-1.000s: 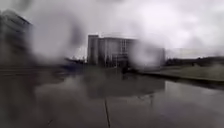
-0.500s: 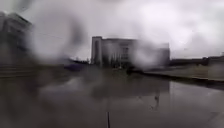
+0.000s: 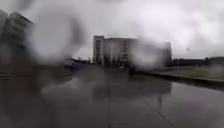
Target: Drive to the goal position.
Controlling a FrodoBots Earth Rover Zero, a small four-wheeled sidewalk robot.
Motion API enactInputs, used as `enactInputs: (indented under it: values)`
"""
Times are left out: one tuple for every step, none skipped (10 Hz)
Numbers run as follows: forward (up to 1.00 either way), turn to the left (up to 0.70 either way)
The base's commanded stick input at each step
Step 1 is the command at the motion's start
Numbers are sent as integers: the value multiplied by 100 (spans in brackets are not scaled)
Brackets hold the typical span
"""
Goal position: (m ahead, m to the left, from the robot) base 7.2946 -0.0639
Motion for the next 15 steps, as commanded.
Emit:
enactInputs:
  values:
    - [70, 0]
    - [70, 0]
    - [70, 0]
    - [70, 0]
    - [70, 0]
    - [70, 0]
    - [70, 0]
    - [70, 0]
    - [70, 0]
    - [70, 0]
    - [70, 0]
    - [70, 0]
    - [70, 0]
    - [70, 0]
    - [70, 0]
